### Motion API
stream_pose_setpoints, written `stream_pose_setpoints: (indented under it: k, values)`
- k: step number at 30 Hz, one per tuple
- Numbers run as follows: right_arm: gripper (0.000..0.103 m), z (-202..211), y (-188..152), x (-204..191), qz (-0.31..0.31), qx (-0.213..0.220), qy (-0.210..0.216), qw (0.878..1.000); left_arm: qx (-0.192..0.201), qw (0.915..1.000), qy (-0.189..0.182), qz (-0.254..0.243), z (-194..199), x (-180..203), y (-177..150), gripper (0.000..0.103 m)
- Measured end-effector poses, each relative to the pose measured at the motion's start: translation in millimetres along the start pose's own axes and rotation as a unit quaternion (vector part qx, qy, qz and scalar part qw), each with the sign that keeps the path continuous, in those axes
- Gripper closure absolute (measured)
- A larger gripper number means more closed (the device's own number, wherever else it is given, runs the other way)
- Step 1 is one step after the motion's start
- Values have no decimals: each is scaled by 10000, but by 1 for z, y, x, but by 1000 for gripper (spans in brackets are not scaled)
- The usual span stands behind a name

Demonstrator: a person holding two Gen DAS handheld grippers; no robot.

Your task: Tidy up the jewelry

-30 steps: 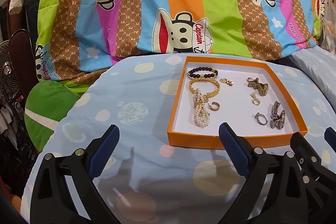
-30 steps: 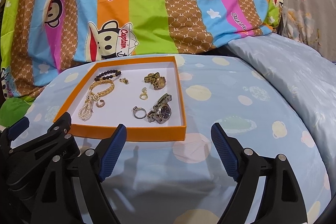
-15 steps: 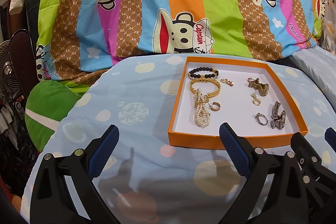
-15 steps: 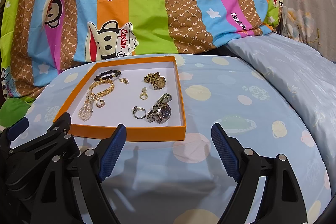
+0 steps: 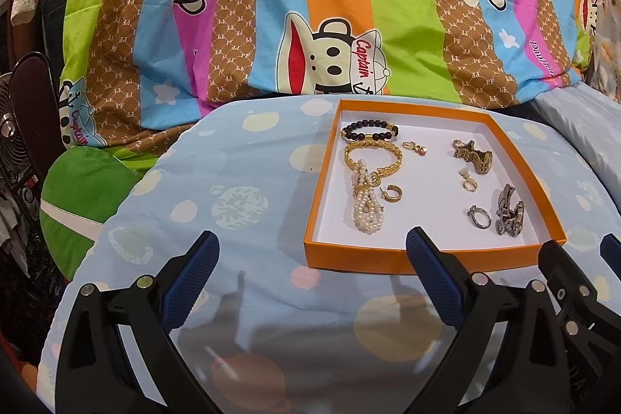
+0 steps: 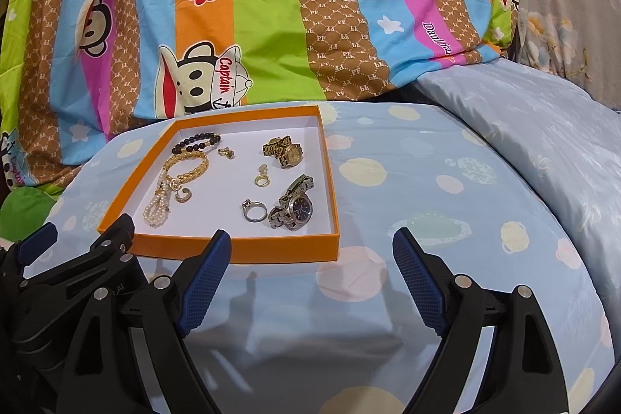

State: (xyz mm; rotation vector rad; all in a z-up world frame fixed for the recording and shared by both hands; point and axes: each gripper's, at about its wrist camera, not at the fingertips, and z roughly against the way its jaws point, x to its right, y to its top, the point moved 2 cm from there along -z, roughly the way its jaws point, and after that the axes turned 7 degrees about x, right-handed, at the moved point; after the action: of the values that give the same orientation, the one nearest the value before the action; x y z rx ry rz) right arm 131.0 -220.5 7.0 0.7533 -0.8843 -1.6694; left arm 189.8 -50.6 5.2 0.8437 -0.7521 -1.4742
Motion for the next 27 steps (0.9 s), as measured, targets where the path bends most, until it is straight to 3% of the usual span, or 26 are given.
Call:
stream_pose_setpoints:
  k: [13, 27]
  values:
    - [18, -1, 0, 1, -23, 1, 2, 10000, -39, 10000, -74, 27, -2, 1, -1, 8]
    - [18, 0, -1, 0, -10, 4, -6, 10000, 117, 9999, 104, -32, 4, 3, 0, 8]
